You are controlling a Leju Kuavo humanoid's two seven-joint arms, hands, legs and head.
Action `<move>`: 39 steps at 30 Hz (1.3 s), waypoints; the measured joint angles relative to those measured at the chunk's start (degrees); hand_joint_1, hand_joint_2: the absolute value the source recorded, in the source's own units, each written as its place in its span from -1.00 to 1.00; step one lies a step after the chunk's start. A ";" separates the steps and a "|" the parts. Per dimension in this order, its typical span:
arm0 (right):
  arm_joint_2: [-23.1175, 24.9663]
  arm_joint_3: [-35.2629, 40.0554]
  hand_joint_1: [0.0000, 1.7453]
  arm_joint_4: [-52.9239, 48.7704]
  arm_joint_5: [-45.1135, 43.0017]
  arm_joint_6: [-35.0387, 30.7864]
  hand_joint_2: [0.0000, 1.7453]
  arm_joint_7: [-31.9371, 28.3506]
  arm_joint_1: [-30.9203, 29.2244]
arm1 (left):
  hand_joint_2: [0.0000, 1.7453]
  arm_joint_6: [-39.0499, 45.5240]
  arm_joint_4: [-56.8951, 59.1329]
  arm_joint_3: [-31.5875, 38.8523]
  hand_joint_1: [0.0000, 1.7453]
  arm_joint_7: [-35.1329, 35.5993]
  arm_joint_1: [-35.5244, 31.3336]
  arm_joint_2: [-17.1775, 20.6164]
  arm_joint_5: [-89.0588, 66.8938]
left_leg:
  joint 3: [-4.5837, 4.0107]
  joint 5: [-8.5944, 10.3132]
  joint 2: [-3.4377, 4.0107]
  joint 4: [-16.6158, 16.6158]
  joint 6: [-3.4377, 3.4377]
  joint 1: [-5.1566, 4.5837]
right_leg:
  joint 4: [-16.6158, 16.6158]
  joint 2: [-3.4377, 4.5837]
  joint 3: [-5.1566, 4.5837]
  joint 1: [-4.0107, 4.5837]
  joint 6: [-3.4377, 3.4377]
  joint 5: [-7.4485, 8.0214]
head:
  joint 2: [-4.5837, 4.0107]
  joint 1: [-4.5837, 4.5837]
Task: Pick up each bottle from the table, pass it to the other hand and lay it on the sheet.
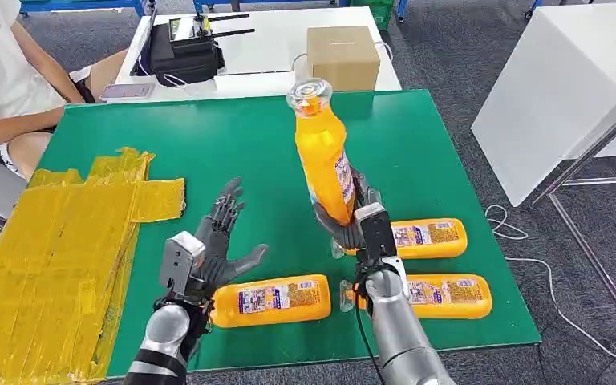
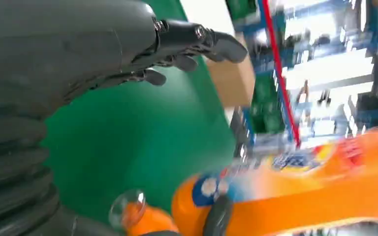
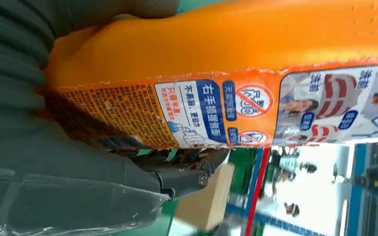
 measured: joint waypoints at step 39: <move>2.95 21.53 1.00 10.36 2.65 -5.99 1.00 2.19 -0.76 | 1.00 -4.81 9.42 -2.03 -1.00 2.71 -7.63 1.64 9.81 | -0.05 0.03 -0.04 -0.01 0.02 0.01 | 0.02 -0.01 -0.02 0.02 0.00 -0.01 | 0.00 0.02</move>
